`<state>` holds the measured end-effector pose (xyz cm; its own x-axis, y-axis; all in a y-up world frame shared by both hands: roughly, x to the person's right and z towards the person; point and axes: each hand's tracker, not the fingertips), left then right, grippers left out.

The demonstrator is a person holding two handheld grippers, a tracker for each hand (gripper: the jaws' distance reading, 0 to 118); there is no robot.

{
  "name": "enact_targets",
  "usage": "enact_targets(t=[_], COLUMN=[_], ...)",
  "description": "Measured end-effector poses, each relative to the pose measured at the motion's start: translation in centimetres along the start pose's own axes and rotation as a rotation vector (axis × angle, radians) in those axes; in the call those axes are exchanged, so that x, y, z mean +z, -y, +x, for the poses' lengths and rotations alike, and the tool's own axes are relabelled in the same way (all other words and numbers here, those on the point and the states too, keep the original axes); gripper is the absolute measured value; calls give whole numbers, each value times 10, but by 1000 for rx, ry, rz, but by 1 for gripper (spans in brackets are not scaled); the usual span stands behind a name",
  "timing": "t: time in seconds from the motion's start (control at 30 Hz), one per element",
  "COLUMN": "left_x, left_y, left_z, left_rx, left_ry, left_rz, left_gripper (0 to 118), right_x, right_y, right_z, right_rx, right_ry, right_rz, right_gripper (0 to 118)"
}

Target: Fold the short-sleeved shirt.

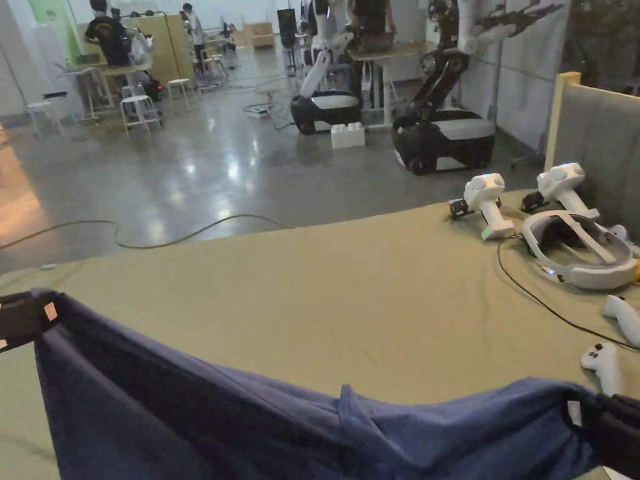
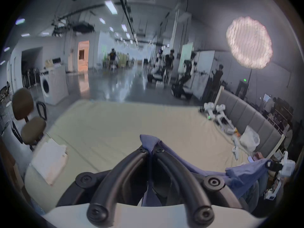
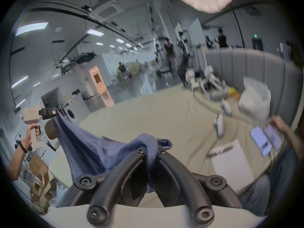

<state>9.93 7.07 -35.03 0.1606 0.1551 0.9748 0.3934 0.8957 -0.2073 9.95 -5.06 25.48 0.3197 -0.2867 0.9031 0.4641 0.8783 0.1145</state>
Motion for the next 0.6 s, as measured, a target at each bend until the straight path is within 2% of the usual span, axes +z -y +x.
enact_targets(t=[0.07,0.27,0.4,0.6], left_x=[44,134,162,177], left_y=[-21,-67,-85,-102], left_z=[-12,-31,-32,-29], left_rx=[33,94,98,106], left_ry=[-15,-32,-28,-32], left_rz=[84,280,357,425], left_gripper=[4,4,4,4], right_x=[12,30,27,24], right_y=[-32,-131,-187,-247], right_z=[-6,-20,-29,-56], right_rx=[44,79,85,129], right_ry=[10,-20,-48,-27], right_rz=[90,281,348,395], right_gripper=[6,6,6,6])
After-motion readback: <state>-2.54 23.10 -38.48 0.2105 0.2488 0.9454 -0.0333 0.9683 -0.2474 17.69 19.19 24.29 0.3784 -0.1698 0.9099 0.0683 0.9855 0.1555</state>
